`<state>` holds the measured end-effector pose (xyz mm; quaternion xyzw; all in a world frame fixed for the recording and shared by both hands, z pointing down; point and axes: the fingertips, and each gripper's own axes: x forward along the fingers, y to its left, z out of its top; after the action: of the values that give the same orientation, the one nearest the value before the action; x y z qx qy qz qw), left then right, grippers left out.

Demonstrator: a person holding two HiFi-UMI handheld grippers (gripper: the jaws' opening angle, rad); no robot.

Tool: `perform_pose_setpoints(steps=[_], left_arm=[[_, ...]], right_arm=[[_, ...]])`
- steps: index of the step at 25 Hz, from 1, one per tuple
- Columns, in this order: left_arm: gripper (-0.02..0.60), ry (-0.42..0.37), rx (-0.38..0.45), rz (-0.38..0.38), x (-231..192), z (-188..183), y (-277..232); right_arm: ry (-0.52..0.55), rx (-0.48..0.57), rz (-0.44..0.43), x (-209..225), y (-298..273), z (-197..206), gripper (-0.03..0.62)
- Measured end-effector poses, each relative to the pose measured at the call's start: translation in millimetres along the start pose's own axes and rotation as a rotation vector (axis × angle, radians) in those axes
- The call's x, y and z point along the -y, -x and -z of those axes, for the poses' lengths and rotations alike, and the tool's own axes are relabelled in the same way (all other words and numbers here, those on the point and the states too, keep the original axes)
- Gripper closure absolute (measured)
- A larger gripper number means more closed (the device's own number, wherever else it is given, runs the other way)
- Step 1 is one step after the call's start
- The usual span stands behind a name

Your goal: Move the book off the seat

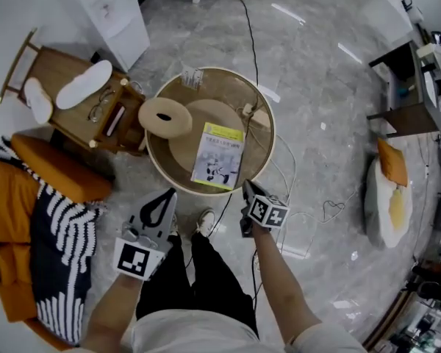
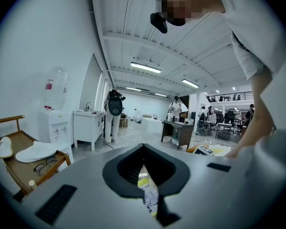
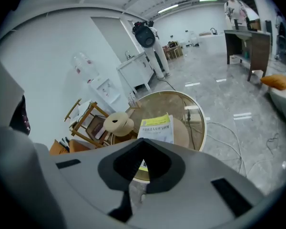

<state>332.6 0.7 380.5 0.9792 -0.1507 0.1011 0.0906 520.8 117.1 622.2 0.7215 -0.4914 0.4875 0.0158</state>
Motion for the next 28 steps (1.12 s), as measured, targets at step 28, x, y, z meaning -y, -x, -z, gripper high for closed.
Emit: perform_pose_setpoints(steps=[28], left_arm=[[0.565,-0.077,0.26,-0.025,-29.2,-172.4,65.0]], right_arm=[[0.271,0.479,-0.184,-181.7,201.0,-202.6,0.572]])
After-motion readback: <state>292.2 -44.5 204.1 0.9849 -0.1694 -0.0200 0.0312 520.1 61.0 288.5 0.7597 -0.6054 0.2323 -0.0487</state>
